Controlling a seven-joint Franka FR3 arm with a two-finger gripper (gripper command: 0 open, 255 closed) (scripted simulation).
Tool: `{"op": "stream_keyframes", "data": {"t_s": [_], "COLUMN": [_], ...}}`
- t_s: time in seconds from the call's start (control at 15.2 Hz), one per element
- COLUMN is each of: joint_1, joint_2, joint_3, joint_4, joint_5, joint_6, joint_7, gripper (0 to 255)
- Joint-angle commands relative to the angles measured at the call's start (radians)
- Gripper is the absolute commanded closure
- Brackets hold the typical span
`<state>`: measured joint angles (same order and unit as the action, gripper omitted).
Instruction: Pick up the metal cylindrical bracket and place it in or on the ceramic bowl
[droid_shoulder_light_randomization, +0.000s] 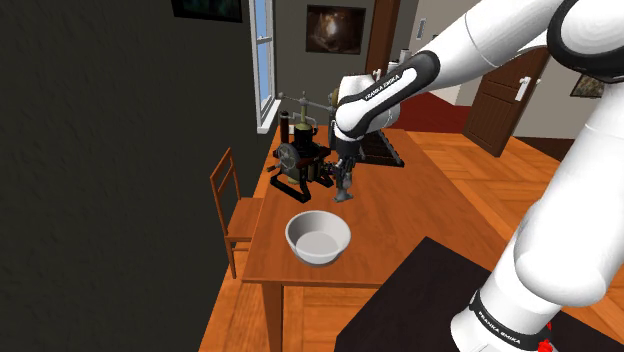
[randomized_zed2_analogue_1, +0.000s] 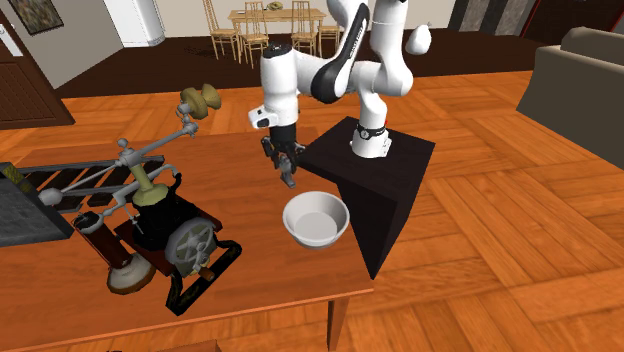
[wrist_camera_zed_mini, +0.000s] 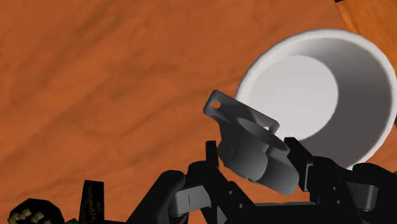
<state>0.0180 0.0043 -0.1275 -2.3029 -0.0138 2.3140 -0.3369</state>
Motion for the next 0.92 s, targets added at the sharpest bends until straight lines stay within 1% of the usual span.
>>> {"op": "stream_keyframes", "data": {"t_s": [0.0, 0.33, 0.4, 0.86], "joint_1": [0.025, 0.089, 0.112, 0.112], "joint_2": [-0.010, -0.008, -0.002, 0.060], "joint_3": [0.025, 0.090, 0.114, 0.113], "joint_4": [-0.011, 0.002, 0.013, -0.018], "joint_5": [-0.002, -0.002, -0.002, -0.003], "joint_6": [0.001, -0.012, -0.017, 0.076], "joint_7": [0.054, 0.183, 0.229, 0.230], "gripper": [255, 255, 255, 255]}}
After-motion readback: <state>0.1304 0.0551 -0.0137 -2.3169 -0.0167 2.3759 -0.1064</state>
